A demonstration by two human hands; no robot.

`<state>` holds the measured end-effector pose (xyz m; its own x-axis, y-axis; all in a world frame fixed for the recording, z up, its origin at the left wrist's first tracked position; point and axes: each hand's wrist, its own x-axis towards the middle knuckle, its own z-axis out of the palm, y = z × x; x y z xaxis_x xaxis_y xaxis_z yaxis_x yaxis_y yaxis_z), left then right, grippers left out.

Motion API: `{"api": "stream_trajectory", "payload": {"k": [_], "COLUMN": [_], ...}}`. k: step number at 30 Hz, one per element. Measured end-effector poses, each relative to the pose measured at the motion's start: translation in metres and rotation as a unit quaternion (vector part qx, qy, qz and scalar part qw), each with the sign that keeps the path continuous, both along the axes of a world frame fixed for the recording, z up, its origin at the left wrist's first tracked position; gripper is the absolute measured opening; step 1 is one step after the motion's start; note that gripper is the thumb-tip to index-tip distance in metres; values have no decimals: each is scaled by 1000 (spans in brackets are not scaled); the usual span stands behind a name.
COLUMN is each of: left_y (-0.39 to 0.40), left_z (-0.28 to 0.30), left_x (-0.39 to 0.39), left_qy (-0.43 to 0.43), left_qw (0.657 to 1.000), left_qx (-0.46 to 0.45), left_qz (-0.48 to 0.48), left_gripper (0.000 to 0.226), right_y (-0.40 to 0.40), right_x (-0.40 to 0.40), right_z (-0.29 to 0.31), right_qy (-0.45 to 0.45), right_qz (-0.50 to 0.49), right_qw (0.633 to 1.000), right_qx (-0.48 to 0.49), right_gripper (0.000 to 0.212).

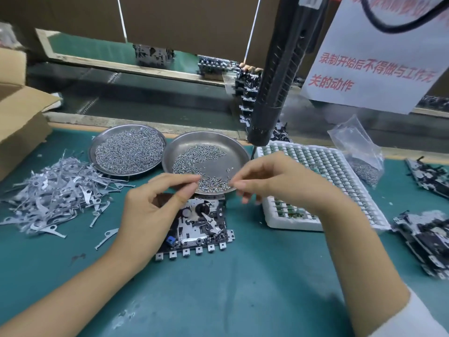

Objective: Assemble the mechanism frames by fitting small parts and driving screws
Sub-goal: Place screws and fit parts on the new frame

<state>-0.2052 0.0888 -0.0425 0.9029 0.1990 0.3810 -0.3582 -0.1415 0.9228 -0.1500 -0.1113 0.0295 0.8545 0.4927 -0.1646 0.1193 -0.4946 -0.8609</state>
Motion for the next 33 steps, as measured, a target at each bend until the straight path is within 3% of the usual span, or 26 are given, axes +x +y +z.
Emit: {"api": "stream_trajectory", "payload": {"k": [3,6,10,16,19,23,28,33], "left_y": [0,-1,-1,-1,-2,-3,-4,-4], "left_z": [0,0,0,0,1,3,3,4], "left_x": [1,2,1,1,-1,-2,-4,-6], "left_qy": [15,21,24,34,35,42,45,34], "left_qw": [999,998,998,998,998,998,998,999], "left_qx": [-32,-38,-38,-42,-40,-42,-45,-16], "left_qz": [28,34,35,35,35,23,-14,-37], "left_gripper": [13,14,13,15,14,16,18,18], "right_y": [-37,-57,-65,-66,-63,-36,11,28], "right_x": [7,10,6,5,0,-10,-16,-21], "right_z": [13,11,2,-5,0,-1,-32,-47], "right_qy": [-150,-151,-143,-189,-203,-103,73,140], "right_qz": [-106,-120,-109,-91,-124,-119,-65,-87], "right_qw": [967,940,943,931,952,982,947,914], "right_qx": [-175,-280,-279,-299,-191,102,306,370], "right_gripper": [14,16,24,10,15,19,24,20]}}
